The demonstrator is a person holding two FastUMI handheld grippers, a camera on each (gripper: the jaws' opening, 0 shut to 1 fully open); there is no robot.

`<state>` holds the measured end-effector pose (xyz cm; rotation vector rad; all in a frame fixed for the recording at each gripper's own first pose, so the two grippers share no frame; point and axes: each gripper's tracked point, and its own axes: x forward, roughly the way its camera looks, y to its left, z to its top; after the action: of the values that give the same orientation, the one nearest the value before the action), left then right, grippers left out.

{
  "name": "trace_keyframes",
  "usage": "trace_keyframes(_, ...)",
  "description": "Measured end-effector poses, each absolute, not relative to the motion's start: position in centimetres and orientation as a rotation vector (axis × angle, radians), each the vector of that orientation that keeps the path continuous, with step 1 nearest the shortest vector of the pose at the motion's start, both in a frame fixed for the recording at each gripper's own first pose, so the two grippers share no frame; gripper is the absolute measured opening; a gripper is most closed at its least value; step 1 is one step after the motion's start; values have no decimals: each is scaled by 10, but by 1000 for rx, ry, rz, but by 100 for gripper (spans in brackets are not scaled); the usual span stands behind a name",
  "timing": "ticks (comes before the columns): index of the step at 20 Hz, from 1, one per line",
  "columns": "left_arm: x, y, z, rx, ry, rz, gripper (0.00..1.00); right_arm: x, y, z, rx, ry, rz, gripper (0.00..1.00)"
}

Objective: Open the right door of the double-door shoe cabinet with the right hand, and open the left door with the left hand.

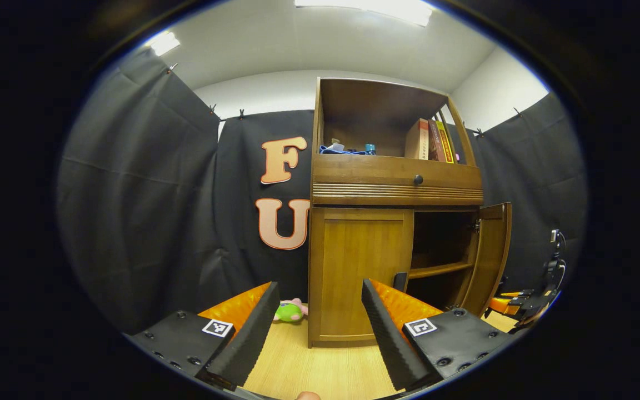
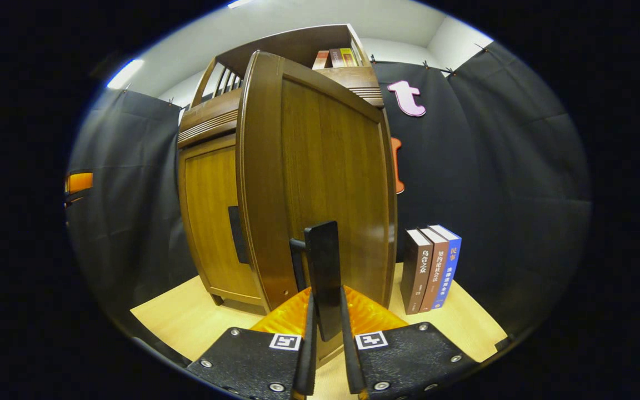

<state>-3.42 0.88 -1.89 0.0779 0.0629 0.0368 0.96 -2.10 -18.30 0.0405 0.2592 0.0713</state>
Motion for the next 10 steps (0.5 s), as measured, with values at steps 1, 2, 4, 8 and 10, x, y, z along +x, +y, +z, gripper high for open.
trace_keyframes(1,-35,6,-19,80,62,33,95,7,-28,-182,32,257,59,19)
trace_keyframes(2,-34,4,-19,83,62,29,95,3,-35,-181,25,255,41,18)
trace_keyframes(4,-34,-1,-20,85,61,20,95,-2,-49,-179,4,249,8,14)
trace_keyframes(8,-31,-15,-22,84,61,-2,95,-7,-69,-178,0,241,-5,10)
trace_keyframes(10,-29,-20,-24,89,59,-2,95,-11,-78,-176,-2,233,-9,10)
